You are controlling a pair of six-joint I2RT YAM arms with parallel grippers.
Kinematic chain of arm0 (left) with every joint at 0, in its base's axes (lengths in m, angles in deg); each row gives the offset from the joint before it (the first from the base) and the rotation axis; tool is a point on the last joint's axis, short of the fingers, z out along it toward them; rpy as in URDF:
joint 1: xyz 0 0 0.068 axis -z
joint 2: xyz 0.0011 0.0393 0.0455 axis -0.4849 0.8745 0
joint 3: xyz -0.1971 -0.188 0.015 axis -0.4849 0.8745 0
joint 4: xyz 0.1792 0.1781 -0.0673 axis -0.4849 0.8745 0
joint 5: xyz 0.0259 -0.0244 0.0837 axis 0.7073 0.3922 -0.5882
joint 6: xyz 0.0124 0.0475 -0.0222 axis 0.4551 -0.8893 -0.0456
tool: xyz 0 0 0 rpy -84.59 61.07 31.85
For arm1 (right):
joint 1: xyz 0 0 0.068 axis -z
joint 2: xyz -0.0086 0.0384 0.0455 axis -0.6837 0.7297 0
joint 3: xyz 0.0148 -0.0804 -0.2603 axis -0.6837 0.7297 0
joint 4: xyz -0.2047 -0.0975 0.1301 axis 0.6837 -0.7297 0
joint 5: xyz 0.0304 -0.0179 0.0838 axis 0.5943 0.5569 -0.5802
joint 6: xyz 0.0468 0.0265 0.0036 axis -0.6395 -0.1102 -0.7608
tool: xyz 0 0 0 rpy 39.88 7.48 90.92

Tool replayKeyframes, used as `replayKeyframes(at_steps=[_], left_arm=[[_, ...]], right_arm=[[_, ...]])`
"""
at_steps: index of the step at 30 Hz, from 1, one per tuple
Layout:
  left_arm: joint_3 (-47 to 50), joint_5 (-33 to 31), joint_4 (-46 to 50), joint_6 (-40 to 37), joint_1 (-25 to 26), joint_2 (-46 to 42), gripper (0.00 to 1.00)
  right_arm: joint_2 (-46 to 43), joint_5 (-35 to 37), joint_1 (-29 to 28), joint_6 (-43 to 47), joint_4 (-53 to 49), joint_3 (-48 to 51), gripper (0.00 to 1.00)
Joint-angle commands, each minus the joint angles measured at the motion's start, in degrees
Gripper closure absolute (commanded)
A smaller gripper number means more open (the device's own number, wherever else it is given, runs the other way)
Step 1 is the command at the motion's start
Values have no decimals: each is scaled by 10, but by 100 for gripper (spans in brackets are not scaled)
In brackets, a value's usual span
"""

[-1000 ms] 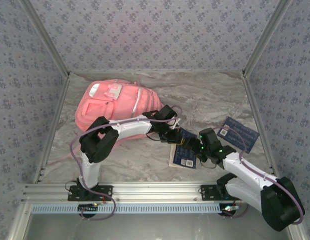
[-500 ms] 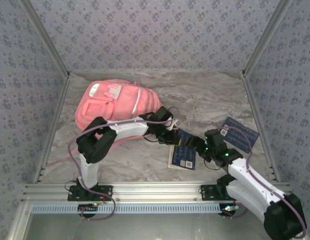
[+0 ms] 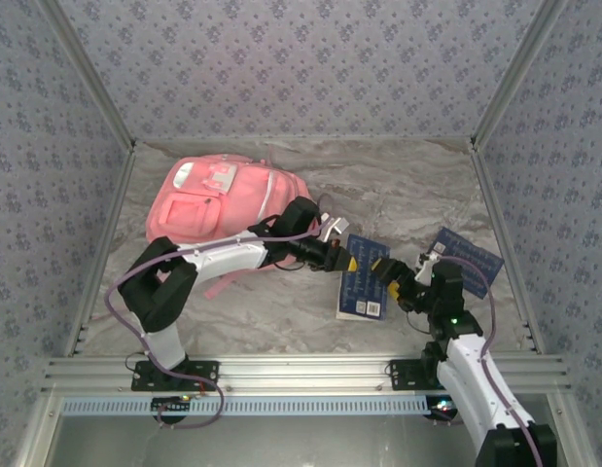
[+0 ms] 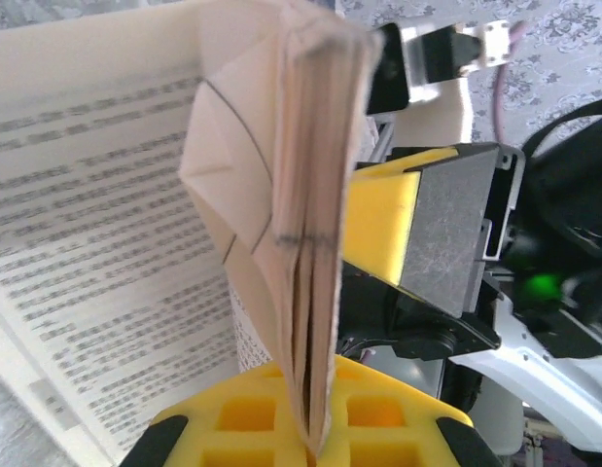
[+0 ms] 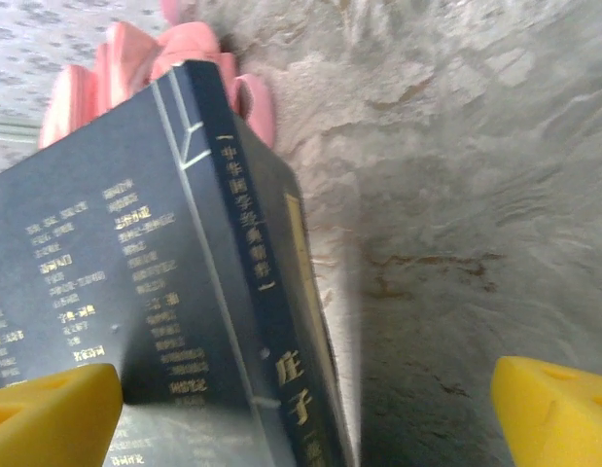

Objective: Pack the student bag

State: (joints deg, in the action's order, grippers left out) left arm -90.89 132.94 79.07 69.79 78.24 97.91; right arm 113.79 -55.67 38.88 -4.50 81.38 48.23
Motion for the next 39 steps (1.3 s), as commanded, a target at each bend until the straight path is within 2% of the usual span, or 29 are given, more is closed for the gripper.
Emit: replayKeyframes(at_steps=[1,5,9,13,17,19,22,25,28,31,35,39], left_arm=[[2,31,-53,13,0,-34,100],[0,29,-49,11,0,-35,100],[-4,29,-49,13,0,-33,100],[-8,30,-43,10,0,-37,100],[-17,19,-12,-6,0,-46,100],[-19,10,8,-14,0,-48,100],[-20,13,14,-11,0,-47,100],[-19,9,25,-10,-1,-47,89],[-20,-4,45,-13,-7,-53,71],[-19,-23,69,-12,-20,-64,60],[-24,-35,92,-8,-30,-72,53],[-28,-20,85,-2,-29,-73,51]], right_arm=[[-1,-111,13,-91,213,38,0],[5,-156,13,-119,308,38,2],[13,-178,11,-145,363,35,9],[15,-174,8,-149,364,31,23],[15,-166,9,-131,325,23,33],[15,-160,9,-127,315,19,43],[14,-156,7,-107,277,5,76],[6,-156,7,-90,248,-6,98],[-8,-152,7,-77,220,-16,100],[-21,-152,7,-69,208,-25,100],[-35,-161,3,-78,233,-27,100],[-39,-168,-15,-100,276,-31,100]])
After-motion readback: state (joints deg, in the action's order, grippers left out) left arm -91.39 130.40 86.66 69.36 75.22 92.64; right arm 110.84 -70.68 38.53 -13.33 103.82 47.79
